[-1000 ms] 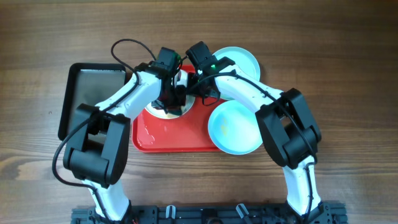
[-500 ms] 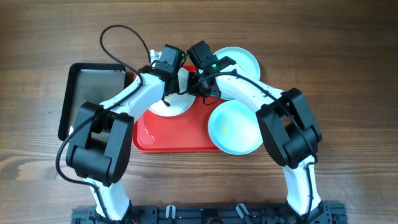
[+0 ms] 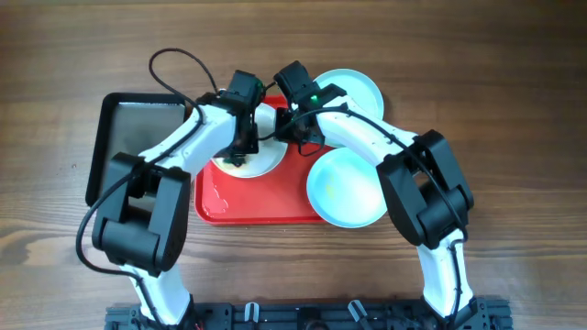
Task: Clean dirty plates on tray and stack at the side
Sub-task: 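Scrub the white plate again with the sponge in the left gripper, then lift the white plate off the red tray with the right gripper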
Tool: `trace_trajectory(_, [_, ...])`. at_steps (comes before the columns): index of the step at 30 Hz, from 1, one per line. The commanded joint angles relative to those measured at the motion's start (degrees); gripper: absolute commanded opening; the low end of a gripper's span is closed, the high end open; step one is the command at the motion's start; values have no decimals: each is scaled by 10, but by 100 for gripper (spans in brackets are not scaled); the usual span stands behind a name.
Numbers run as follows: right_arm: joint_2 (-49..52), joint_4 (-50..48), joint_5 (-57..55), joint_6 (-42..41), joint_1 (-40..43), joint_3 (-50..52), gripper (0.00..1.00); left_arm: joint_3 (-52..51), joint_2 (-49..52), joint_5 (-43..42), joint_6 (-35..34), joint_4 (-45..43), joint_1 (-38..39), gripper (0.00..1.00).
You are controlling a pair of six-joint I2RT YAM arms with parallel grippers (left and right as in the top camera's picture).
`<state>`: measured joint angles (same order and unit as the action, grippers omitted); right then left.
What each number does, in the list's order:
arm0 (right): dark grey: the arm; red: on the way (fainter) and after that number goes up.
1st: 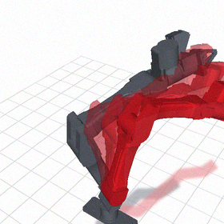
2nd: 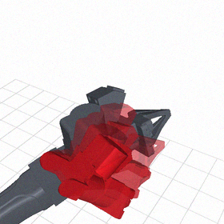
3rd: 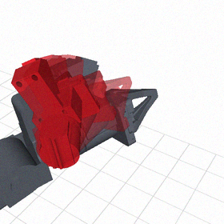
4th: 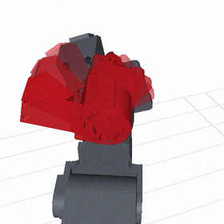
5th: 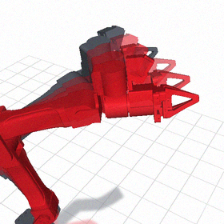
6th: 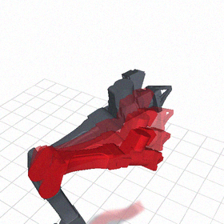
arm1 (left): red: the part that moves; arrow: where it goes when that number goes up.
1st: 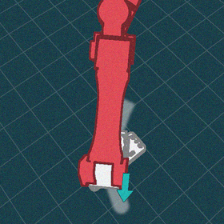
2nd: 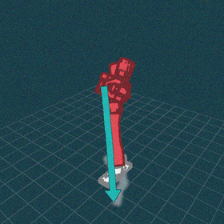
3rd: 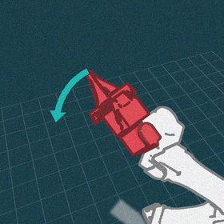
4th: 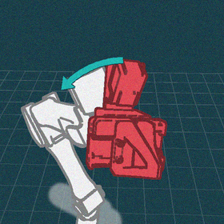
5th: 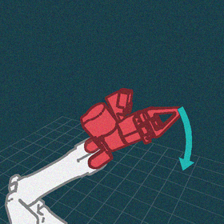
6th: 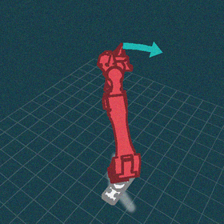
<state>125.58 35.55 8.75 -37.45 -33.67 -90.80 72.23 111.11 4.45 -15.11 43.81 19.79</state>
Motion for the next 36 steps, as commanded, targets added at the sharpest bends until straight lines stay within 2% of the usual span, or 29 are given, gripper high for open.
trace_trajectory(1, [10,-6,3,-1,1,-1,4,-17,24,-276,103,-7,13,4])
trace_trajectory(5, [10,-5,8,0,1,-1,4,-6,24,-265,95,-31,-5,4])
trace_trajectory(7, [10,-3,9,0,1,-1,4,23,23,-219,47,-26,-31,4])
trace_trajectory(13, [7,-2,34,16,3,-1,4,158,0,-122,-32,56,-130,4])
trace_trajectory(20, [-65,29,-2,76,4,-1,4,189,-26,-116,-79,78,-185,4])
trace_trajectory(23, [-117,66,-116,106,-7,-1,4,189,-26,-116,-76,95,-185,4])
trace_trajectory(25, [-160,88,-254,136,-28,-1,4,189,-26,-116,-76,98,-185,4])
trace_trajectory(28, [-194,95,-389,166,-65,-1,5,189,-26,-114,-77,96,-185,4])
trace_trajectory(36, [-201,119,-699,165,-162,-1,4,189,-26,-114,-77,97,-185,4])
